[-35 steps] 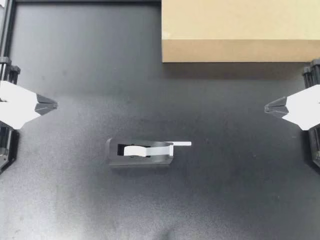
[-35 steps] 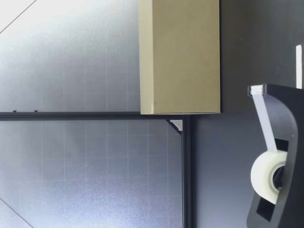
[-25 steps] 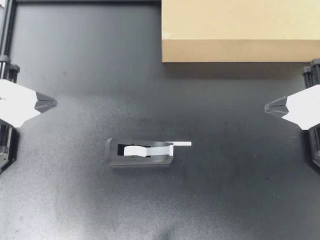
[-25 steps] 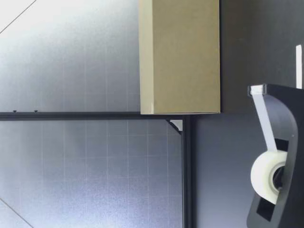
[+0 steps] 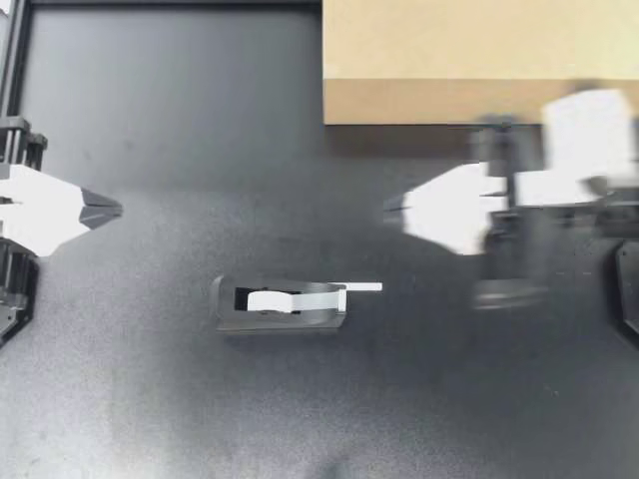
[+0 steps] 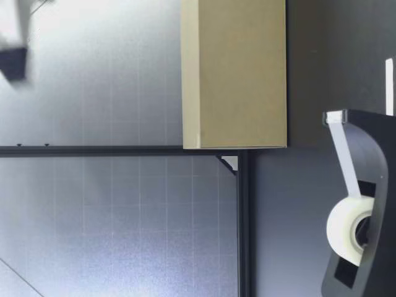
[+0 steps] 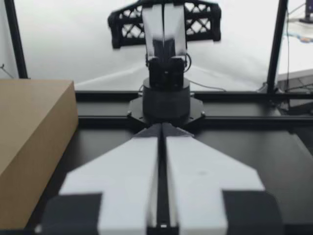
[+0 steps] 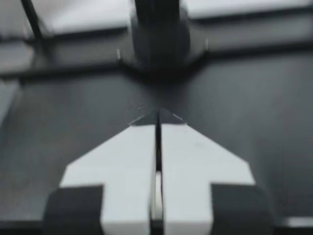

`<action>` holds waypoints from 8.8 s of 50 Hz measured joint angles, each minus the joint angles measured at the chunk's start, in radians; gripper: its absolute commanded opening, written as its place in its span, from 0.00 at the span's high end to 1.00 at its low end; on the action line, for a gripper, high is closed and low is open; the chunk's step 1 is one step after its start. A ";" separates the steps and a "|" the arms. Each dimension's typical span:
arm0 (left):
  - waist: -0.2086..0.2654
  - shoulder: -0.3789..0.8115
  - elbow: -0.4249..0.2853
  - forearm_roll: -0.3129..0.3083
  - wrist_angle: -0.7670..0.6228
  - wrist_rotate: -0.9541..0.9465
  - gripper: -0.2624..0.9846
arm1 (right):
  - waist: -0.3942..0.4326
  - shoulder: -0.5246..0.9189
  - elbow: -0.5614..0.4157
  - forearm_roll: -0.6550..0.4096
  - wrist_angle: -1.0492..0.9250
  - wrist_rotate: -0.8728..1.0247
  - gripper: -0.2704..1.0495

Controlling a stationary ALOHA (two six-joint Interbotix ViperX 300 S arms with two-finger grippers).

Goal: Cut a small piece of tape from the tape dispenser then place it on the cardboard box's edge.

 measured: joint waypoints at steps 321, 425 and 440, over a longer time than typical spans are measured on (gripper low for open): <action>0.002 0.798 -0.216 -0.152 -0.411 0.031 0.46 | -0.199 0.357 -0.549 0.290 1.005 -0.440 0.87; 0.002 0.808 -0.224 -0.156 -0.413 0.025 0.86 | -0.224 0.483 -0.640 0.285 1.035 -0.393 0.48; 0.032 0.887 -0.262 -0.341 -0.469 -0.005 0.86 | -0.316 0.288 -0.423 0.284 0.853 -0.393 0.48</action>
